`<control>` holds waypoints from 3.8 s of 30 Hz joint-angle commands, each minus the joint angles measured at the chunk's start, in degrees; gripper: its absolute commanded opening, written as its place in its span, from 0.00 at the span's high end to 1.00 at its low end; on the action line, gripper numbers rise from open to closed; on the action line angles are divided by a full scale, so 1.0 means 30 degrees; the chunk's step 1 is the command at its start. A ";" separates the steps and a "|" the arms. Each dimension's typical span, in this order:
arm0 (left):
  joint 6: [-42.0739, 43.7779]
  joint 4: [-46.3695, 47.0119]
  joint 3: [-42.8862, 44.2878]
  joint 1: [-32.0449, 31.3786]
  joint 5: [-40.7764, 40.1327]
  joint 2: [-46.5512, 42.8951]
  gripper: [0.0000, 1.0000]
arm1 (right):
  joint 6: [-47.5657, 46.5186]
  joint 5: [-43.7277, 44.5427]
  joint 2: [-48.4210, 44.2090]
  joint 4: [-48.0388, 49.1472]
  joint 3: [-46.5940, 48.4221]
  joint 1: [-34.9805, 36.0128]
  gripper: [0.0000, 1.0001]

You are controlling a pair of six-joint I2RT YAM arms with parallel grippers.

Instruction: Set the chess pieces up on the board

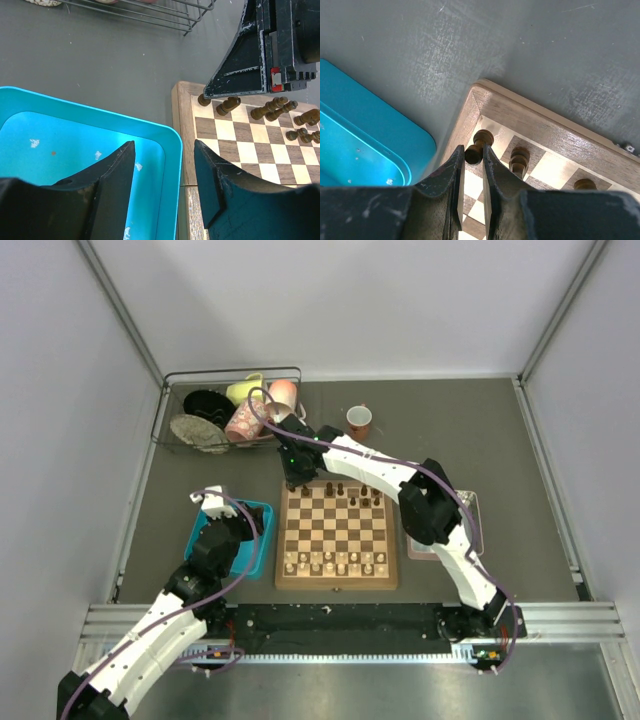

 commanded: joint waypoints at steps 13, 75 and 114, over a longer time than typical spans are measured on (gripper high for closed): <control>0.0022 0.0875 0.0144 0.0068 -0.0011 0.0184 0.44 | -0.0410 0.0556 0.0411 -0.0110 0.0569 0.0161 1.00; 0.0110 0.1139 0.0202 0.0068 0.0340 0.0565 0.44 | 0.0646 0.3046 -2.1504 0.2349 -2.4592 -1.3603 0.64; 0.0110 0.1168 0.0232 0.0068 0.0282 0.0712 0.44 | -0.0175 0.3045 -1.7519 0.5750 -2.4099 -1.4517 0.80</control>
